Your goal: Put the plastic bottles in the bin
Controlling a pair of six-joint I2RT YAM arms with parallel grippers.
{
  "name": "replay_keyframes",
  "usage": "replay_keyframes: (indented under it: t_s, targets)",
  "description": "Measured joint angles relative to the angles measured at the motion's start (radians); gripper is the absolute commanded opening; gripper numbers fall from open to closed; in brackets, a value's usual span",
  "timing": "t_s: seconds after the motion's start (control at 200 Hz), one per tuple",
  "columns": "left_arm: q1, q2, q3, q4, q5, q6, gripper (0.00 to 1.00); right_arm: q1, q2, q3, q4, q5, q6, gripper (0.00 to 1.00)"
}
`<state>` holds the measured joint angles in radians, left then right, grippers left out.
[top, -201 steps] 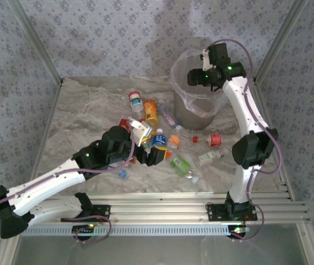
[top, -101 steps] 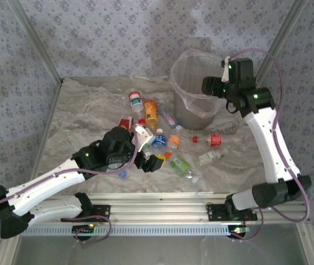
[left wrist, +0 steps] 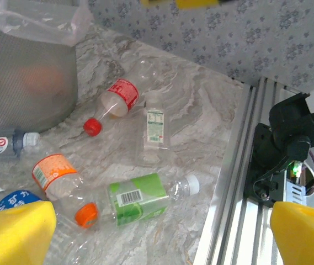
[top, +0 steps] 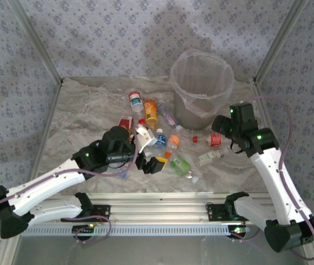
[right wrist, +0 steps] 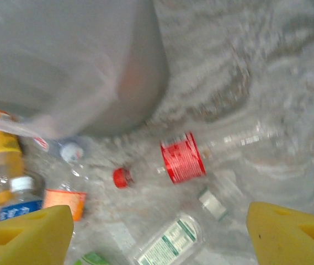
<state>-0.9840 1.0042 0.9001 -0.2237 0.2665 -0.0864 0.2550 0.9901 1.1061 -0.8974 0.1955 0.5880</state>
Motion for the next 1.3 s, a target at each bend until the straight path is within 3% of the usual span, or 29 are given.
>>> replay_keyframes:
  t_s: [0.22, 0.505, 1.299]
  targets:
    - [0.0, 0.027, -0.023, 0.046, 0.045, 0.0, 1.0, 0.001, -0.039, -0.207, 0.05, -0.033, 0.163, 0.87]
    - [0.0, 0.033, -0.056, 0.077, 0.063, -0.011, 1.0, 0.001, -0.021, -0.352, 0.199, -0.107, 0.285, 0.92]
    - [0.0, 0.032, -0.09, 0.112, 0.059, -0.038, 1.0, 0.008, 0.112, -0.558, 0.475, -0.175, 0.446, 0.91]
